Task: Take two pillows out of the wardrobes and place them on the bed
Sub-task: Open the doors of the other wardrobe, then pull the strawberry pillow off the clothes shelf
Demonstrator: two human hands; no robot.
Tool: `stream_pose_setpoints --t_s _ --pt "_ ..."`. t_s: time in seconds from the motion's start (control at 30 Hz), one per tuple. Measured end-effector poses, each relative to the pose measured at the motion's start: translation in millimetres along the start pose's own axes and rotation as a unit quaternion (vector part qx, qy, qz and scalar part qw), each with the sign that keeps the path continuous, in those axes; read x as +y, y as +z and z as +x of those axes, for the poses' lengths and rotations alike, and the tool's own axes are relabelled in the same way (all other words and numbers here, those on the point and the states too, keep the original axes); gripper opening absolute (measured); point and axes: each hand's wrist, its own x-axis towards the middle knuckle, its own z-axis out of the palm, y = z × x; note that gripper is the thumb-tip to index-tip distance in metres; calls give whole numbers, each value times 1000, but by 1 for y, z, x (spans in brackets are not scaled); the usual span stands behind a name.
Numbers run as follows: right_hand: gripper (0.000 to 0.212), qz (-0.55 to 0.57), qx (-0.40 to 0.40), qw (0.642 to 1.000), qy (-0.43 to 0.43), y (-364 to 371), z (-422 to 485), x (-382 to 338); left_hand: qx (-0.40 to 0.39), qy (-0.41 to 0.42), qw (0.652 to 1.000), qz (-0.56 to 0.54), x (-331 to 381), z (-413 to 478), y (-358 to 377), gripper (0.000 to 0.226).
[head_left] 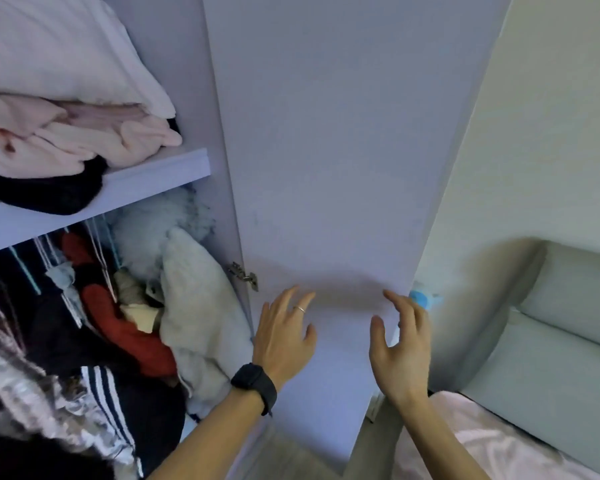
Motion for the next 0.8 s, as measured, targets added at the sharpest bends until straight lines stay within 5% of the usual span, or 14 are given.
stream_pose_setpoints --t_s 0.2,0.37,0.8 --pt "32 26 -186 981 -40 50 -31 -29 10 -114 993 8 -69 -56 -33 51" --pt "31 97 -295 945 -105 113 -31 -79 128 -210 969 38 -101 -87 -95 46" --pt "38 282 -310 860 -291 205 84 -281 393 -238 870 177 -72 -50 -331 45"
